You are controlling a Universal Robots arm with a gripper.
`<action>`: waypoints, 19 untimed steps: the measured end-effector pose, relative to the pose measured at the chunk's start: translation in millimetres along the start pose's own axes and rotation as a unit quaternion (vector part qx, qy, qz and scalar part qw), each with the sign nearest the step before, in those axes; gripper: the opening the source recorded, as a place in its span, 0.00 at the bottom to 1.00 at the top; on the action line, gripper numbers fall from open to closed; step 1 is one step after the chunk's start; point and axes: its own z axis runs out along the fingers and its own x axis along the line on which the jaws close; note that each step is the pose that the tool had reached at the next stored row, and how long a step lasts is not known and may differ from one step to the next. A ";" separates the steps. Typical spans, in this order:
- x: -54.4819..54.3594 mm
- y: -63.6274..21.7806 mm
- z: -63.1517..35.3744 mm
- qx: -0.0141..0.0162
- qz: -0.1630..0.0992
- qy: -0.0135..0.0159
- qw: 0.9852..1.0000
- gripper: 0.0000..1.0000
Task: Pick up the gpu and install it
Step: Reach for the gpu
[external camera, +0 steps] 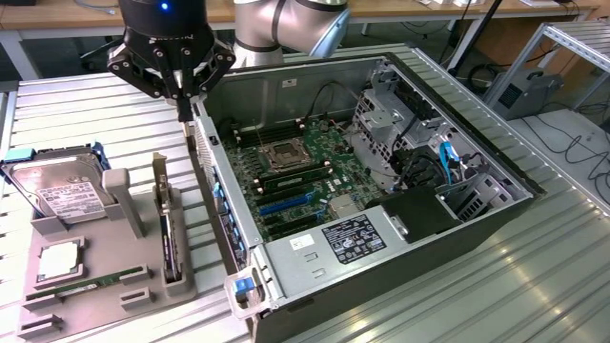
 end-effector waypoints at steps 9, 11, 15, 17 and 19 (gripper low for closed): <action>4.0 -0.3 0.0 0.000 0.000 0.000 1.000 0.11; 4.7 -0.4 0.0 0.000 0.000 0.000 1.000 0.11; 6.3 -0.5 -0.1 0.000 0.000 0.000 1.000 0.11; 7.2 -0.6 -0.1 0.000 0.000 0.000 1.000 0.11; 8.3 -0.6 -0.2 0.000 0.000 0.000 1.000 0.11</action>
